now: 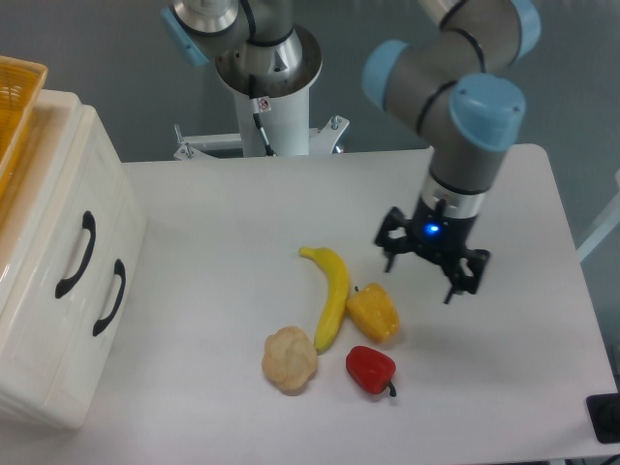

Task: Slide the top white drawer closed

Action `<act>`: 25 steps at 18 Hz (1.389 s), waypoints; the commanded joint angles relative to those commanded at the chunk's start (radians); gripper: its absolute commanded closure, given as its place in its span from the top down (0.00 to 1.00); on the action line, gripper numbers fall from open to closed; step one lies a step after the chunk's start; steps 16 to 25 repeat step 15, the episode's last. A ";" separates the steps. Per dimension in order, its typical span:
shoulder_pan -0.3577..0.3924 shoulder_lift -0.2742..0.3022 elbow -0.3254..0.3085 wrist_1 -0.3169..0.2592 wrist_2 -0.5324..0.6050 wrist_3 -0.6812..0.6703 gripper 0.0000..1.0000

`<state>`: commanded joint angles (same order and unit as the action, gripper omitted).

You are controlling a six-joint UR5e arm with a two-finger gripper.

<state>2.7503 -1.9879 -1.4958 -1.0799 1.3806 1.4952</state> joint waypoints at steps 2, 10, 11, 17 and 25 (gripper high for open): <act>0.009 -0.034 0.029 0.002 0.002 0.074 1.00; 0.029 -0.130 0.071 0.051 0.124 0.169 1.00; 0.035 -0.141 0.074 0.051 0.133 0.169 1.00; 0.058 -0.199 0.103 0.049 0.140 0.174 1.00; 0.058 -0.199 0.103 0.049 0.140 0.174 1.00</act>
